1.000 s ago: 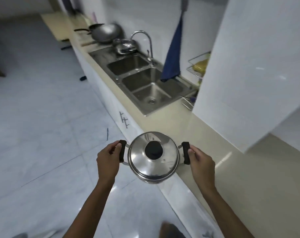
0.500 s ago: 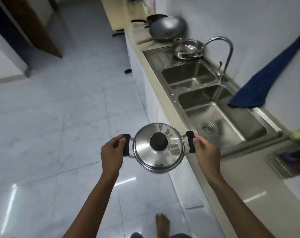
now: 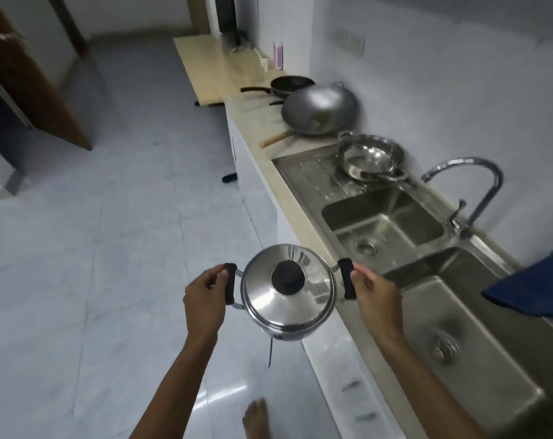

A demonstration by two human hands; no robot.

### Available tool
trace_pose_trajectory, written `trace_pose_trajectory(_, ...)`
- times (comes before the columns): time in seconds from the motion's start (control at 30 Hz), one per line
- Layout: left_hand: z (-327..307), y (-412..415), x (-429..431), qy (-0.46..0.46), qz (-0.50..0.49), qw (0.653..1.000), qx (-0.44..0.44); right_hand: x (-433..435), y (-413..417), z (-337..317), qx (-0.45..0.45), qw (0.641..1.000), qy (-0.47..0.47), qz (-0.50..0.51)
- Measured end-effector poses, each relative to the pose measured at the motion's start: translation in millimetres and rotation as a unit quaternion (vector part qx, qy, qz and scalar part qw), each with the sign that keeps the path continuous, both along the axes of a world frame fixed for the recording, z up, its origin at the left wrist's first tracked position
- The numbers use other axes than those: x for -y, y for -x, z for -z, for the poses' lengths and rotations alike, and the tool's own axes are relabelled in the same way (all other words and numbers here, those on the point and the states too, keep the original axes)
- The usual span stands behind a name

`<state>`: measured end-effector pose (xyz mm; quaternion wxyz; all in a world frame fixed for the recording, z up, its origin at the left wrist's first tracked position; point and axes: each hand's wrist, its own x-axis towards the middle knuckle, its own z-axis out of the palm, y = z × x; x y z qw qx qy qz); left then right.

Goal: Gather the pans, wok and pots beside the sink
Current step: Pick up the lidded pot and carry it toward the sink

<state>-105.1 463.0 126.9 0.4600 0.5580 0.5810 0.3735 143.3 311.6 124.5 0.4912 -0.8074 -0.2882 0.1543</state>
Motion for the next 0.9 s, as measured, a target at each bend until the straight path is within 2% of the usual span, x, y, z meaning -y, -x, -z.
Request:
trace_pose_trajectory(0.23,-12.4,-70.6,-174.6,-0.028,0.087,0.995,-0.044,-141.5,-49.8,-1.3,0.001,0.998,0.004,0.069)
trace_pose_trajectory(0.5,9.8,-205.5,-356.3,-0.025,0.199,0.976,-0.08,-285.5,-141.9,22.2,-0.038,0.984,-0.012,0.172)
trace_pose_trajectory(0.7,11.1,-317.3,-474.6,-0.029,0.307,0.943,-0.125,-373.0,-206.7,40.4,-0.022,0.961,0.014,0.275)
trace_pose_trajectory(0.9,24.0,-411.7,-551.0,-0.087,0.394,0.905,-0.137,-424.2,-235.3,49.7,0.009,0.938,0.058,0.343)
